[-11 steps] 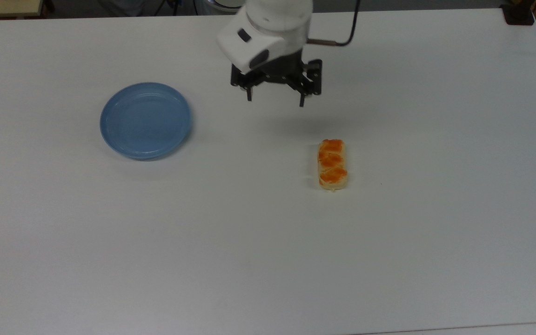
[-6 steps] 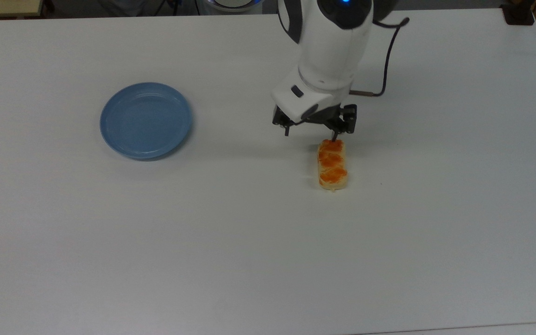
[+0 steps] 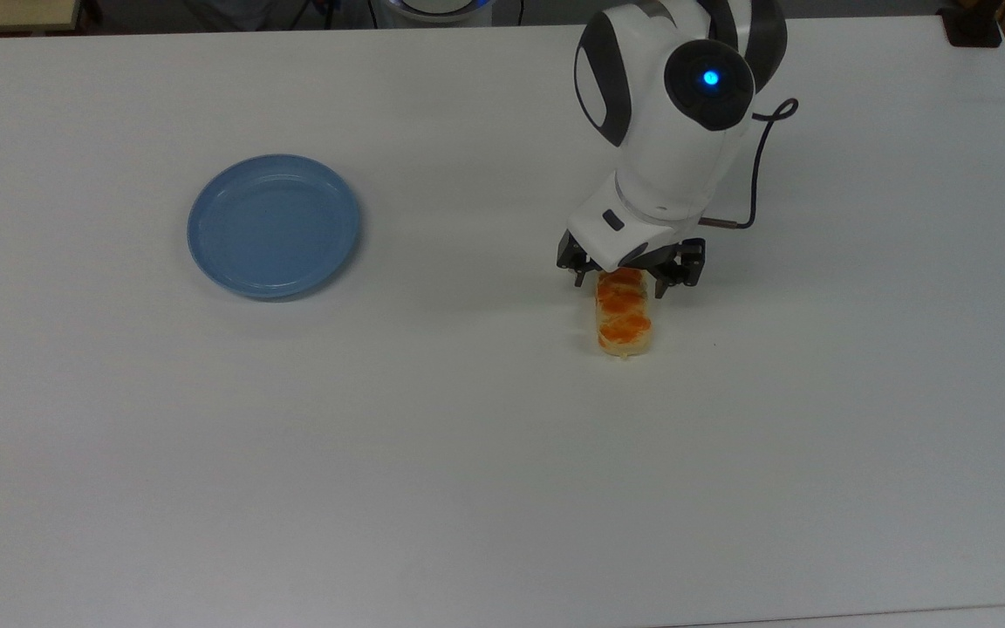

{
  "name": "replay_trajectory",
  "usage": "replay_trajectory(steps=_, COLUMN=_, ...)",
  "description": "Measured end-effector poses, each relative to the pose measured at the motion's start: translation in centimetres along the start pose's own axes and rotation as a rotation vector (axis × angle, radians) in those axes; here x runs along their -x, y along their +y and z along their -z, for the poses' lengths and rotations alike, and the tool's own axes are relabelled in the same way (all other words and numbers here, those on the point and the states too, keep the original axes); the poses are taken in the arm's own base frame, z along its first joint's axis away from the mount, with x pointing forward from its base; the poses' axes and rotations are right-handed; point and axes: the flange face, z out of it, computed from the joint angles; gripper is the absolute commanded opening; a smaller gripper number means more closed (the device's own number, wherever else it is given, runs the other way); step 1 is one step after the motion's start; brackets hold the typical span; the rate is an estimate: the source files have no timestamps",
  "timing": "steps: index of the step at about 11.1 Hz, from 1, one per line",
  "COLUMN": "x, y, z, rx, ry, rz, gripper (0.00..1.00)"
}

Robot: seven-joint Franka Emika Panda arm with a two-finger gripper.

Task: Put the bread on a plate
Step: 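Lower the gripper over the bread roll and close on it, then lift the bread roll and carry it over the blue plate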

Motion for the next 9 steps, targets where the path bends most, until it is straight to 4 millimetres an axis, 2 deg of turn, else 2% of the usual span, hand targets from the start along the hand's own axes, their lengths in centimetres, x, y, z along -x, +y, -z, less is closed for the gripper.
replay_trajectory(steps=1, x=0.0, y=-0.4, z=-0.8, rx=0.003, ry=0.005, rz=-0.007, gripper=1.00)
replay_trajectory(steps=2, x=-0.1, y=-0.7, z=-1.5, rx=0.003, ry=0.010, rz=-0.012, gripper=0.94)
replay_trajectory(steps=5, x=-0.6, y=-1.1, z=-2.4, rx=-0.002, ry=0.031, rz=-0.032, gripper=0.47)
replay_trajectory(steps=7, x=-0.6, y=-1.4, z=-2.4, rx=0.002, ry=0.035, rz=-0.024, gripper=0.23)
replay_trajectory(steps=8, x=-0.5, y=-1.6, z=-2.3, rx=0.003, ry=0.038, rz=-0.018, gripper=0.18)
replay_trajectory(steps=9, x=-0.5, y=-1.7, z=-2.2, rx=0.002, ry=0.042, rz=-0.014, gripper=0.18)
